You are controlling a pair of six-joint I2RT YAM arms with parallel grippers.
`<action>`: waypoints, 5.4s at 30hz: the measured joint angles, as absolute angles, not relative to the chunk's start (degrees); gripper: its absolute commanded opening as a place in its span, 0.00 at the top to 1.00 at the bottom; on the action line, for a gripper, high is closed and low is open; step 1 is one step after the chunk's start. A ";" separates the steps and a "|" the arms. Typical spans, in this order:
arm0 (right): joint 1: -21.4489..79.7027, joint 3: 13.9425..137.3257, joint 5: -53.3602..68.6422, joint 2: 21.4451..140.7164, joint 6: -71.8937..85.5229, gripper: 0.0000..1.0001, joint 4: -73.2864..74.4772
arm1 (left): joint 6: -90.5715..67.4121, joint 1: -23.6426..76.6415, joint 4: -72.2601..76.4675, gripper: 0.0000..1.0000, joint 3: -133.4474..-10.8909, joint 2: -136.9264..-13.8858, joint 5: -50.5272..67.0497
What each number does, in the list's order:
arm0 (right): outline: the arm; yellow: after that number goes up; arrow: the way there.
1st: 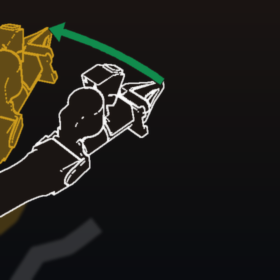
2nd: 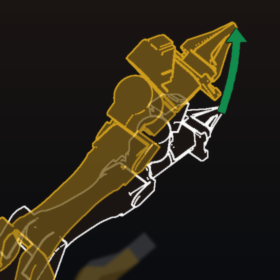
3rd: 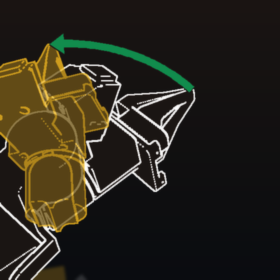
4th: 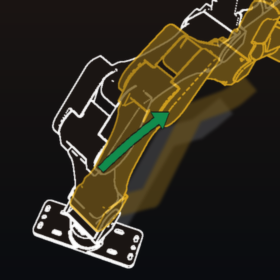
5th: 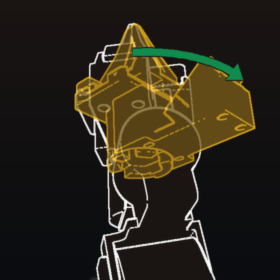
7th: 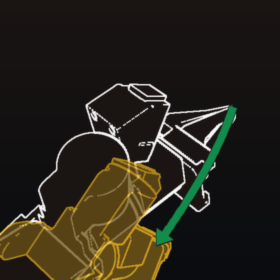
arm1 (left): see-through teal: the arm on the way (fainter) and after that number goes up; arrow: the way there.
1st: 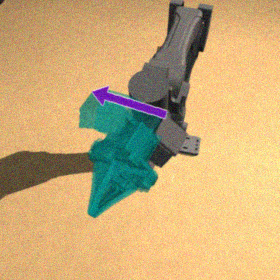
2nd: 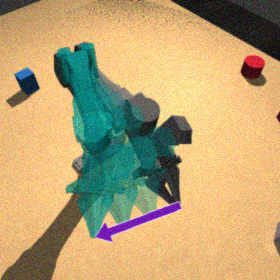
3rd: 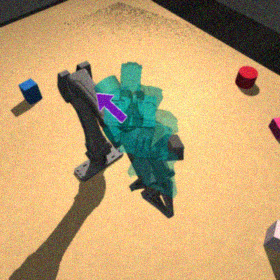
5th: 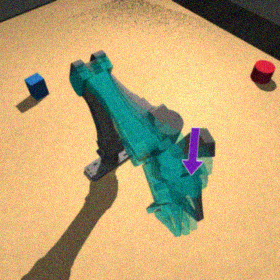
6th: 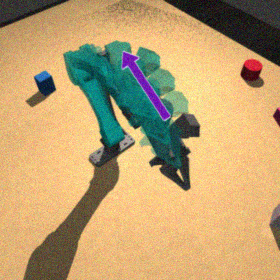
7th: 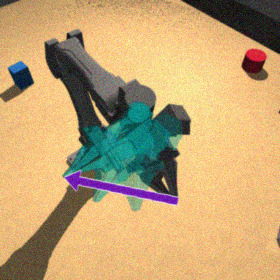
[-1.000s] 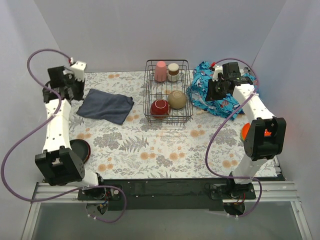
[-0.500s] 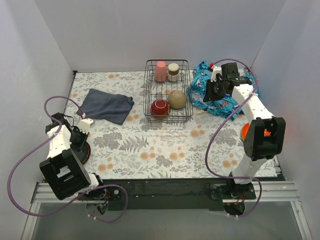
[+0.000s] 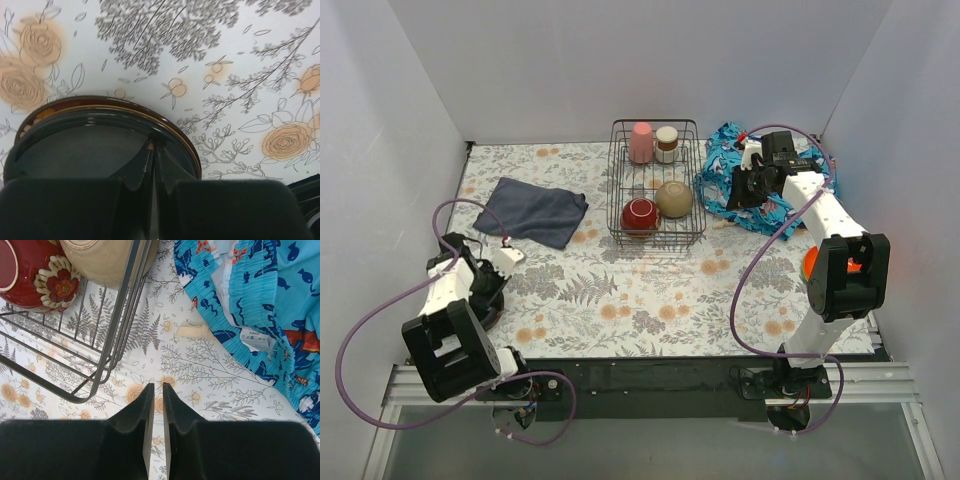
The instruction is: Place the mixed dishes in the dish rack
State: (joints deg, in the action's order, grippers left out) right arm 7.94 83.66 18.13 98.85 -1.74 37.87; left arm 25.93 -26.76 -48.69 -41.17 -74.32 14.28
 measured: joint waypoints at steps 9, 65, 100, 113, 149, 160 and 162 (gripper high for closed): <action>7.94 83.66 17.96 98.85 -1.83 0.80 37.87 | 26.50 -14.13 -52.27 1.00 -39.92 -72.03 22.59; 22.41 67.02 16.21 79.22 -3.31 0.54 39.59 | -11.77 19.25 -45.74 0.57 -57.56 -77.47 29.23; 35.66 48.60 23.73 77.34 7.79 0.55 14.31 | -16.12 20.38 -42.22 0.78 -52.99 -89.93 31.16; 40.75 48.51 26.46 82.28 12.10 0.51 7.22 | -16.29 21.91 -43.59 1.00 -53.98 -90.19 35.00; 43.88 48.47 36.91 92.66 14.83 0.99 -3.27 | -16.82 21.98 -41.30 1.00 -57.76 -84.58 41.60; 43.03 53.32 37.23 92.01 10.66 0.99 2.44 | -23.33 21.56 -35.03 0.64 -60.45 -83.64 34.83; 42.52 57.08 34.41 91.26 9.30 0.99 7.46 | -25.89 20.71 -31.46 0.63 -61.60 -80.84 30.30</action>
